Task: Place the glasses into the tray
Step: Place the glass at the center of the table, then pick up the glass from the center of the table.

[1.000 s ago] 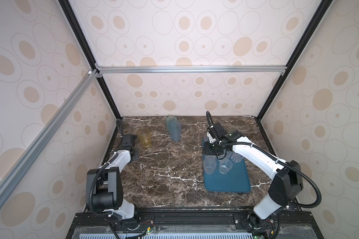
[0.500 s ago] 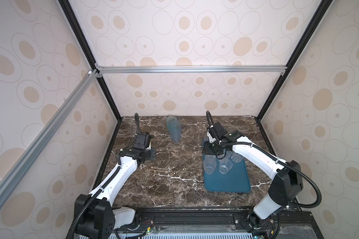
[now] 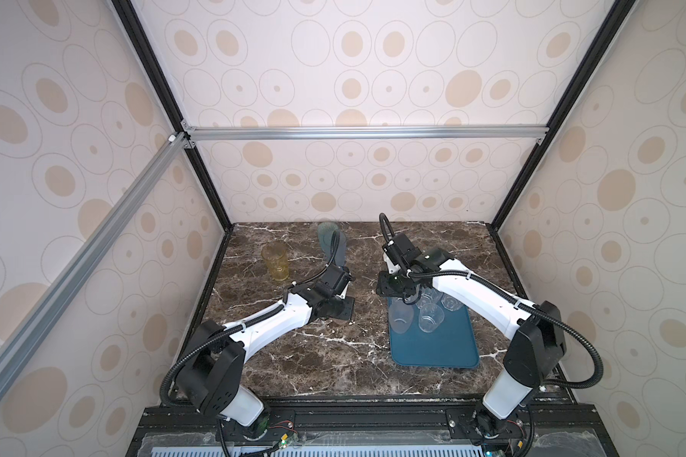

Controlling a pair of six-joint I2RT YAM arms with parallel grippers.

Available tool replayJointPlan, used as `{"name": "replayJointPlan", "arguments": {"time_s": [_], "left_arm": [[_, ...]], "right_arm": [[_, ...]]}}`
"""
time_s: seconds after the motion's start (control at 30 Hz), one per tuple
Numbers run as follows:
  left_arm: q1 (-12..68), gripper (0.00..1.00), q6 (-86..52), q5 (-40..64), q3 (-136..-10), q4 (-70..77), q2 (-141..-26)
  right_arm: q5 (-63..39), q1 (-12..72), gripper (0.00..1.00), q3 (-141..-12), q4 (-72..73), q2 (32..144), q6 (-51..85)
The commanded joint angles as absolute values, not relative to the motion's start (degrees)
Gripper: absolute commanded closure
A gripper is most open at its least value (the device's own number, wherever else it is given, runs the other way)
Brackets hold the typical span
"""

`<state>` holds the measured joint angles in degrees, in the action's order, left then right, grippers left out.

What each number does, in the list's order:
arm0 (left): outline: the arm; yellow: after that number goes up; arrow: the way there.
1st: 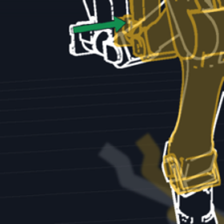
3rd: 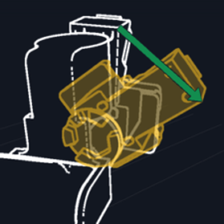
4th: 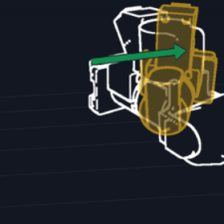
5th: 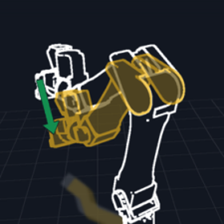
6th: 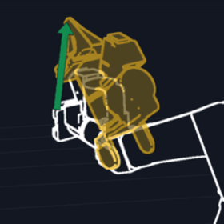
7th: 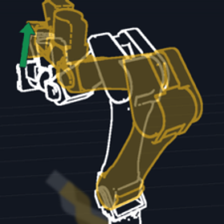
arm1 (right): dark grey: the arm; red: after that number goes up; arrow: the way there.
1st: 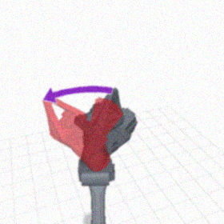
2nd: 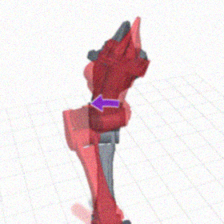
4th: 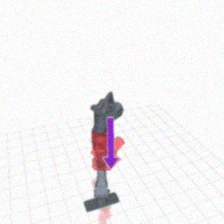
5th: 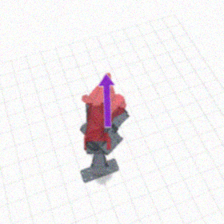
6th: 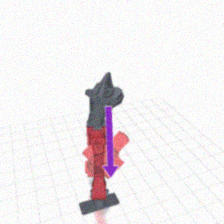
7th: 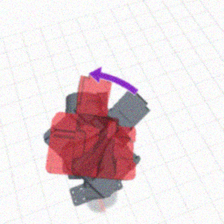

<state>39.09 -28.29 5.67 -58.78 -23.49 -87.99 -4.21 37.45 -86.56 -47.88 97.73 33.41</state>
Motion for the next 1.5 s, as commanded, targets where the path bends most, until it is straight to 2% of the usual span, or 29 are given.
{"name": "replayJointPlan", "arguments": {"time_s": [0.0, 0.33, 0.53, 0.83, 0.93, 1.07, 1.13, 1.23, 1.47], "left_arm": [[40.41, 1.0, -29.12, 4.77, -60.82, -21.25, -89.19], [41.67, 0.89, -28.58, 3.63, -60.47, -20.68, -90.79], [41.97, 0.78, -28.57, 4.92, -61.58, -20.72, -89.53], [39.68, 0.68, -23.72, 3.33, -66.94, -26.96, -79.4], [35.87, 0.67, -21.0, 0.11, -64.16, -25.78, -76.39], [32.12, 0.64, -18.77, -13.94, -55.92, -18.92, -70.93], [30.7, 0.6, -19.15, -17.55, -50.06, -13.15, -67.28], [30.26, 0.53, -21.1, -19.24, -44.56, -8.17, -64.17], [30.24, 0.46, -25.86, -16.07, -39.0, -4.13, -64.66]], "right_arm": [[-3.1, 38.1, 0.54, -86.57, -49.01, 98.77, 34.39], [-3.34, 38.22, 0.54, -85.87, -48.15, 99.76, 34.58], [-3.69, 38.15, 0.54, -86.09, -47.97, 99.42, 34.71], [-5.65, 39.98, 0.54, -84.02, -47.36, 97.91, 36.64], [-6.38, 42.71, 0.54, -84.01, -46.76, 99.44, 37.26], [-5.2, 45.63, 0.54, -85.79, -47.32, 103.35, 37.33], [-3.99, 46.74, 0.54, -86.78, -47.53, 105.0, 37.07], [-3.04, 47.7, 0.55, -87.91, -47.6, 107.2, 36.71], [-2.9, 47.96, 0.58, -90.28, -46.08, 109.68, 37.07]]}}
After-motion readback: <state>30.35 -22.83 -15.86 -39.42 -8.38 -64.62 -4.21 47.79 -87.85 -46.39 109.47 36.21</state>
